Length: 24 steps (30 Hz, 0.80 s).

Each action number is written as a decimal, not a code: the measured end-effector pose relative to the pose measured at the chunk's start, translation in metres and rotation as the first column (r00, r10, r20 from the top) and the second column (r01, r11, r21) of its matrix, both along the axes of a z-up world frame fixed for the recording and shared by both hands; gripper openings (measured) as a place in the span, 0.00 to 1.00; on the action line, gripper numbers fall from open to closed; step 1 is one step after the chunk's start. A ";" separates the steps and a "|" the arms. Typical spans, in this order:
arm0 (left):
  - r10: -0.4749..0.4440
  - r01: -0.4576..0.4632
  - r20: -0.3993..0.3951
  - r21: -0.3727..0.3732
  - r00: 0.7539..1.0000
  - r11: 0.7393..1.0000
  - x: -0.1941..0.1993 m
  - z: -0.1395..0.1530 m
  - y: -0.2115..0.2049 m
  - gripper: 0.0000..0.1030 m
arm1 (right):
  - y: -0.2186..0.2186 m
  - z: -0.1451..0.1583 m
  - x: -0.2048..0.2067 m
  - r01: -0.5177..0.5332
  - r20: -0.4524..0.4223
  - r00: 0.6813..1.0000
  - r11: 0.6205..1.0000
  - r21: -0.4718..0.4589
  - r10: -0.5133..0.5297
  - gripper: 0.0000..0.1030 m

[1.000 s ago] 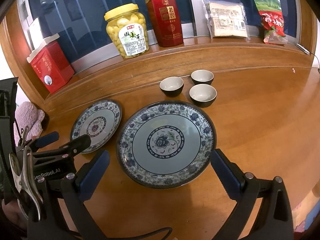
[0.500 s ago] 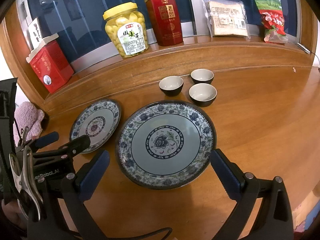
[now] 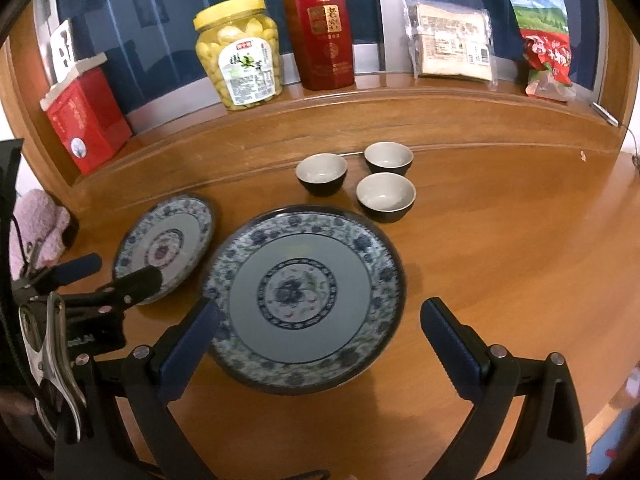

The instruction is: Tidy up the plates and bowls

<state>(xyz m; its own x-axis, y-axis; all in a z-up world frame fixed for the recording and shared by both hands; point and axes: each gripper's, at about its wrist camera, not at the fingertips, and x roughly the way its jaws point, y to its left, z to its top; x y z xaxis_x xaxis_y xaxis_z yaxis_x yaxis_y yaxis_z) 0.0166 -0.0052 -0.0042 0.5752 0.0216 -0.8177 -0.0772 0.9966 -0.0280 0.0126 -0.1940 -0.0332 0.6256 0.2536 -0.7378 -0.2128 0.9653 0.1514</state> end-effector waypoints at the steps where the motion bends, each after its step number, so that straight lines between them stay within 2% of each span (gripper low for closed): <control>1: -0.003 0.003 -0.003 -0.001 1.000 1.000 0.002 -0.001 -0.002 1.00 | -0.002 -0.001 0.003 -0.002 -0.003 1.000 1.000 -0.005 0.002 0.97; 7: -0.022 0.021 -0.032 -0.002 0.999 1.000 0.014 -0.009 -0.011 1.00 | -0.015 -0.007 0.023 0.006 -0.017 1.000 1.000 -0.022 -0.006 0.94; 14: -0.033 0.035 -0.066 0.023 0.997 0.999 0.026 -0.023 -0.022 0.97 | -0.030 -0.024 0.048 0.016 -0.082 0.996 1.000 -0.019 -0.017 0.76; 18: -0.044 0.045 -0.076 0.017 0.996 0.999 0.033 -0.030 -0.027 0.86 | -0.035 -0.035 0.058 -0.002 -0.124 0.992 1.000 -0.008 0.001 0.59; 21: -0.062 0.063 -0.093 0.002 0.994 0.998 0.039 -0.036 -0.031 0.77 | -0.037 -0.042 0.063 -0.008 -0.137 0.991 1.000 -0.013 0.006 0.53; 24: -0.073 0.074 -0.116 0.004 0.991 0.997 0.044 -0.043 -0.036 0.72 | -0.039 -0.048 0.068 -0.013 -0.152 0.988 1.000 -0.007 0.012 0.49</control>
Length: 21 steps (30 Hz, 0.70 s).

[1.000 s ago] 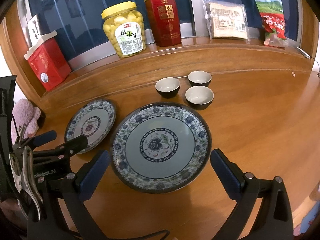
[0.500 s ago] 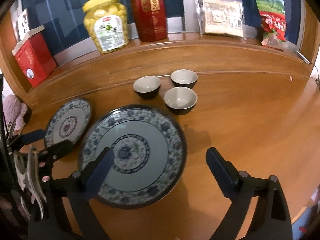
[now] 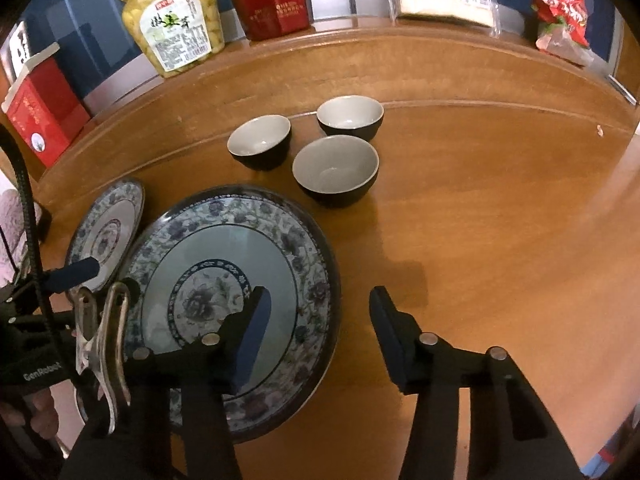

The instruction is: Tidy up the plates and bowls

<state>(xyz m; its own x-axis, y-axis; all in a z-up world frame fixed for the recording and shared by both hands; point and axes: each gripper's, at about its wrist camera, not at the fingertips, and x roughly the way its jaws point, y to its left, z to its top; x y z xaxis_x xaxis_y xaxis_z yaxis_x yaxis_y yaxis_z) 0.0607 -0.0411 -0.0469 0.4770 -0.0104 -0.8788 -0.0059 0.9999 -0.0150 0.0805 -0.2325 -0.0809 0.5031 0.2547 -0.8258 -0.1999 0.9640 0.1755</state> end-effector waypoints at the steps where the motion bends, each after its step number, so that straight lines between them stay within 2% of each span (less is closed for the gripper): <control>1: 0.000 0.000 -0.008 0.011 1.000 1.000 0.002 -0.003 -0.001 0.71 | 0.000 -0.002 0.001 -0.005 -0.007 1.000 1.000 0.006 0.005 0.48; 9: 0.019 -0.018 -0.030 0.039 0.999 0.999 0.010 -0.011 -0.002 0.65 | 0.004 -0.008 0.009 -0.062 -0.022 0.998 0.997 0.048 0.063 0.36; 21: -0.004 0.005 -0.011 0.042 1.000 0.999 0.017 -0.014 -0.012 0.65 | 0.005 -0.012 0.020 -0.055 -0.037 0.998 0.994 0.094 0.059 0.31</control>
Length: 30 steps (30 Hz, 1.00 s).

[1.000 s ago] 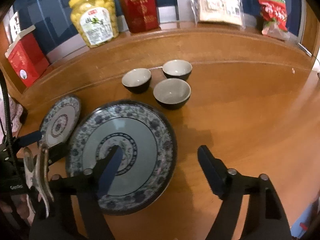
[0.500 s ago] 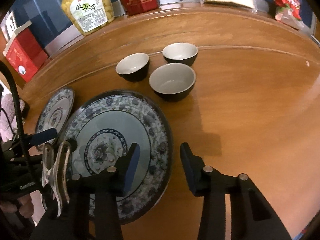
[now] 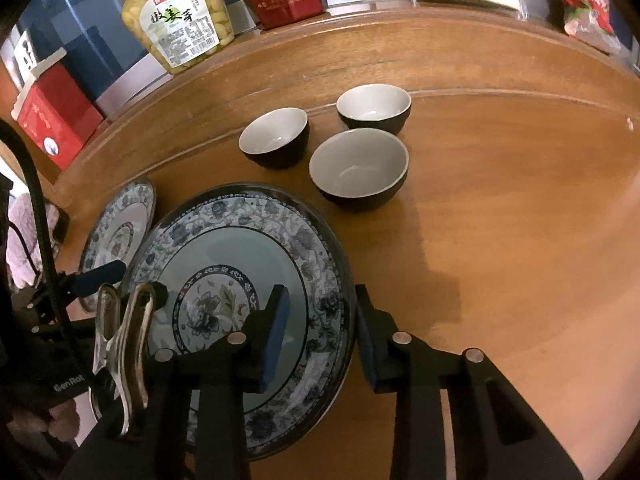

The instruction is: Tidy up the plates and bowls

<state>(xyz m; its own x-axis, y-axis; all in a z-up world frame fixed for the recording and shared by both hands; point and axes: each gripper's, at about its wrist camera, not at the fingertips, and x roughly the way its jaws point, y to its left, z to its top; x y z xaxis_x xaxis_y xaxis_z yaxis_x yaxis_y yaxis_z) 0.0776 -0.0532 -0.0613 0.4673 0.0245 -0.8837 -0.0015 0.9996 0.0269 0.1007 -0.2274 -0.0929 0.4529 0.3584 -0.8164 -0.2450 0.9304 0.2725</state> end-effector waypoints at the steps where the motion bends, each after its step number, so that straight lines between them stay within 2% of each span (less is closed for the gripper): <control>1: -0.007 0.007 0.002 -0.002 1.000 1.000 0.000 0.000 -0.001 0.65 | -0.002 0.000 -0.001 -0.002 -0.003 1.000 1.000 0.008 0.002 0.31; 6: -0.040 0.040 0.007 0.021 0.999 0.999 0.001 0.001 -0.011 0.58 | -0.002 0.000 -0.004 -0.004 -0.004 1.000 0.999 0.035 0.004 0.26; 16: -0.011 0.012 0.002 -0.033 1.000 0.999 -0.002 0.004 0.001 0.49 | -0.004 0.007 -0.009 0.008 0.024 1.000 0.999 0.049 -0.009 0.22; 30: 0.003 -0.001 0.035 -0.043 0.999 0.999 -0.014 0.015 0.010 0.48 | -0.002 0.022 -0.014 -0.001 0.066 0.998 0.997 0.077 -0.004 0.21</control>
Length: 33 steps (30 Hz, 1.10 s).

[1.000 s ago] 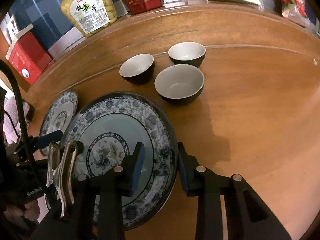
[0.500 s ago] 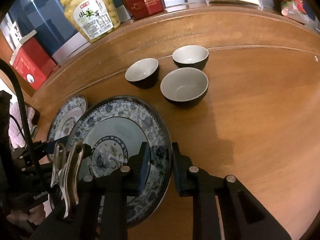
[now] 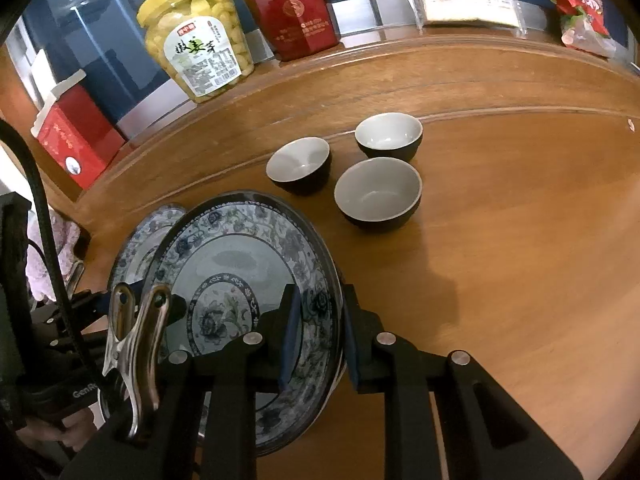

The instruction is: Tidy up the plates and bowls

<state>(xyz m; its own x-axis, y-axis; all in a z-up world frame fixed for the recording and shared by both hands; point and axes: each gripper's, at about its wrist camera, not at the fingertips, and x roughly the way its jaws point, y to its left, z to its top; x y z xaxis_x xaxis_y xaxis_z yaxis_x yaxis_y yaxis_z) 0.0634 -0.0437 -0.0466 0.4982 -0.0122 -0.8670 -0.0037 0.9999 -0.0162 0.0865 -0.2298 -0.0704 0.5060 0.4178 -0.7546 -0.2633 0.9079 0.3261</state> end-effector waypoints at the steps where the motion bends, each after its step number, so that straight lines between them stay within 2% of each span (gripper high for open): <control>1: 0.003 -0.003 0.003 0.000 1.000 1.000 -0.001 0.001 0.001 0.48 | 0.001 0.001 -0.001 -0.003 0.003 1.000 1.000 0.002 0.003 0.21; 15: 0.047 -0.047 0.028 -0.016 0.998 0.999 -0.030 0.017 0.020 0.48 | 0.020 0.009 -0.023 -0.034 0.002 0.999 0.999 0.017 0.034 0.21; 28: -0.011 0.012 0.037 -0.021 0.999 1.000 -0.066 0.025 0.036 0.48 | 0.033 0.016 -0.075 0.027 -0.005 1.000 0.999 0.022 -0.027 0.21; 33: -0.073 0.074 0.038 -0.016 0.997 0.997 -0.072 0.028 0.034 0.48 | 0.030 0.019 -0.095 0.094 -0.014 0.995 0.995 0.033 -0.094 0.21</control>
